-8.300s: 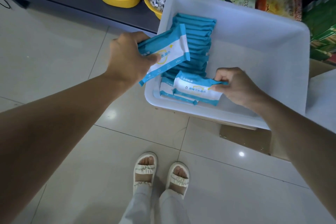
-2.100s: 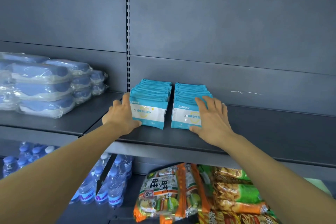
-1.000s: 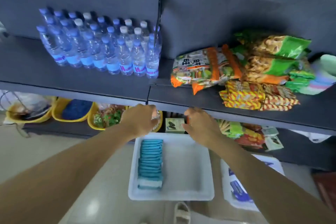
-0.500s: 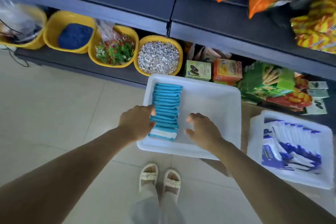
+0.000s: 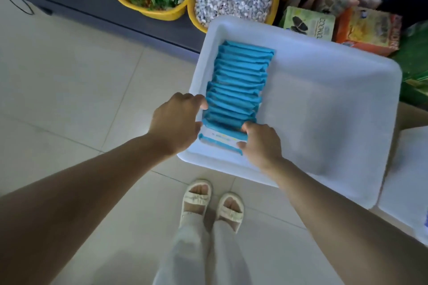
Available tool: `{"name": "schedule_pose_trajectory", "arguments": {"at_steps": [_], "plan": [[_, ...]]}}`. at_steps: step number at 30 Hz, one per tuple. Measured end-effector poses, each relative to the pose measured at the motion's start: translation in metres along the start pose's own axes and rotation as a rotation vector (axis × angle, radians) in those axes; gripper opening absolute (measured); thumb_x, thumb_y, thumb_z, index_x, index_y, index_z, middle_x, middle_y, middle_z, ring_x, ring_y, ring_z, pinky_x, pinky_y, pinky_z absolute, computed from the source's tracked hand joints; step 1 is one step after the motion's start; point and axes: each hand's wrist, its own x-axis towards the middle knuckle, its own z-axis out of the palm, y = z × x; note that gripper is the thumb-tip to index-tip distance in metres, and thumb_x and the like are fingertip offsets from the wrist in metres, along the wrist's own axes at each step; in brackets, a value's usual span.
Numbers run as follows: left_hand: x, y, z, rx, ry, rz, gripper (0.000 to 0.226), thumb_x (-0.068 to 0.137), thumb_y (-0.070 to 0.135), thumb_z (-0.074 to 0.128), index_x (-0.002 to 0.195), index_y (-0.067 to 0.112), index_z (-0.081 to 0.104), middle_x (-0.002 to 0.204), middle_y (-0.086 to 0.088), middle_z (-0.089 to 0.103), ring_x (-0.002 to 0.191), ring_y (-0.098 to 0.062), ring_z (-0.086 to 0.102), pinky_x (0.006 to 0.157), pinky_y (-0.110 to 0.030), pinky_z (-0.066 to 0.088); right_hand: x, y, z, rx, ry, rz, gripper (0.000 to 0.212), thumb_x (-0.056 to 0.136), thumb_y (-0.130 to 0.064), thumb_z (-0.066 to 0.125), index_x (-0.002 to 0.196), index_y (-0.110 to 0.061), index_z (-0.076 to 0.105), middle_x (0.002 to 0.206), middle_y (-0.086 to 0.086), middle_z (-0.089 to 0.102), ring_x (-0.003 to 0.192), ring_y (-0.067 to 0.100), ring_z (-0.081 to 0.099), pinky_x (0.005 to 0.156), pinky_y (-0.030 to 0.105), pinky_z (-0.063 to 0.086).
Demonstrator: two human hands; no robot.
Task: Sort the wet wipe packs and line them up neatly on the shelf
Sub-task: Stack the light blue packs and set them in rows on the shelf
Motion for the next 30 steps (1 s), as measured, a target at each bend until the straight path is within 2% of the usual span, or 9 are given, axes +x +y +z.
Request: {"name": "schedule_pose_trajectory", "arguments": {"at_steps": [3, 8, 10, 12, 15, 18, 23, 27, 30], "plan": [[0.001, 0.001, 0.01, -0.022, 0.016, 0.004, 0.033, 0.087, 0.017, 0.059, 0.12, 0.022, 0.054, 0.114, 0.002, 0.06, 0.109, -0.02, 0.049, 0.082, -0.038, 0.049, 0.002, -0.002, 0.013, -0.106, 0.072, -0.056, 0.023, 0.086, -0.034, 0.064, 0.098, -0.014, 0.061, 0.094, 0.004, 0.066, 0.093, 0.026, 0.059, 0.076, 0.032, 0.031], [-0.002, 0.004, 0.013, -0.02, 0.047, -0.004, 0.033, 0.087, 0.018, 0.061, 0.12, 0.022, 0.054, 0.113, 0.002, 0.061, 0.107, -0.019, 0.05, 0.078, -0.036, 0.047, -0.004, 0.003, 0.011, -0.124, 0.079, -0.201, 0.01, 0.093, -0.024, 0.055, 0.093, -0.015, 0.061, 0.094, 0.003, 0.064, 0.093, 0.024, 0.057, 0.07, 0.029, 0.026], [-0.002, 0.004, 0.01, -0.029, 0.067, -0.025, 0.034, 0.087, 0.017, 0.062, 0.12, 0.022, 0.055, 0.114, 0.002, 0.061, 0.107, -0.019, 0.051, 0.079, -0.037, 0.049, -0.013, 0.01, 0.003, -0.125, 0.099, -0.249, 0.011, 0.091, -0.023, 0.059, 0.094, -0.013, 0.062, 0.093, 0.003, 0.064, 0.091, 0.024, 0.056, 0.069, 0.029, 0.028], [-0.002, 0.004, 0.006, -0.041, 0.084, -0.038, 0.035, 0.087, 0.015, 0.062, 0.12, 0.022, 0.056, 0.116, 0.003, 0.061, 0.106, -0.019, 0.052, 0.08, -0.038, 0.049, -0.022, 0.022, -0.003, -0.152, 0.145, -0.306, 0.012, 0.083, -0.02, 0.069, 0.083, -0.01, 0.063, 0.081, 0.004, 0.064, 0.078, 0.026, 0.056, 0.065, 0.03, 0.027], [-0.001, 0.005, 0.002, -0.055, 0.104, -0.023, 0.034, 0.087, 0.012, 0.061, 0.12, 0.02, 0.056, 0.116, 0.002, 0.062, 0.104, -0.02, 0.053, 0.079, -0.038, 0.049, -0.029, 0.04, -0.008, -0.125, 0.168, -0.272, 0.017, 0.069, -0.012, 0.08, 0.068, -0.01, 0.063, 0.064, 0.004, 0.059, 0.064, 0.026, 0.052, 0.06, 0.029, 0.028], [0.001, 0.003, 0.003, -0.059, 0.109, -0.004, 0.035, 0.086, 0.011, 0.061, 0.119, 0.02, 0.056, 0.115, 0.002, 0.062, 0.104, -0.02, 0.054, 0.08, -0.039, 0.051, -0.023, 0.045, -0.01, -0.075, 0.215, -0.27, 0.021, 0.058, -0.007, 0.085, 0.068, -0.008, 0.068, 0.07, 0.006, 0.057, 0.066, 0.03, 0.055, 0.059, 0.03, 0.033], [0.003, -0.006, 0.008, -0.045, 0.102, 0.01, 0.037, 0.085, 0.01, 0.061, 0.12, 0.021, 0.055, 0.113, 0.002, 0.061, 0.104, -0.02, 0.053, 0.078, -0.036, 0.049, 0.004, 0.023, 0.009, -0.042, 0.256, -0.284, 0.025, 0.052, -0.012, 0.089, 0.069, -0.007, 0.071, 0.084, 0.009, 0.059, 0.075, 0.033, 0.057, 0.064, 0.029, 0.033], [0.004, -0.01, 0.012, -0.042, 0.088, 0.039, 0.036, 0.086, 0.011, 0.06, 0.12, 0.021, 0.055, 0.11, 0.002, 0.061, 0.103, -0.02, 0.051, 0.076, -0.035, 0.047, 0.011, 0.007, 0.025, -0.076, 0.281, -0.213, 0.036, 0.045, -0.014, 0.093, 0.069, -0.006, 0.068, 0.077, 0.01, 0.058, 0.069, 0.032, 0.057, 0.059, 0.03, 0.042], [0.005, -0.009, 0.016, -0.032, 0.086, 0.074, 0.034, 0.086, 0.011, 0.06, 0.118, 0.02, 0.055, 0.11, 0.003, 0.061, 0.103, -0.019, 0.05, 0.074, -0.034, 0.044, 0.009, 0.001, 0.03, -0.145, 0.293, -0.089, 0.054, 0.04, -0.023, 0.095, 0.076, -0.006, 0.059, 0.064, 0.008, 0.058, 0.059, 0.029, 0.055, 0.054, 0.029, 0.039]]}}
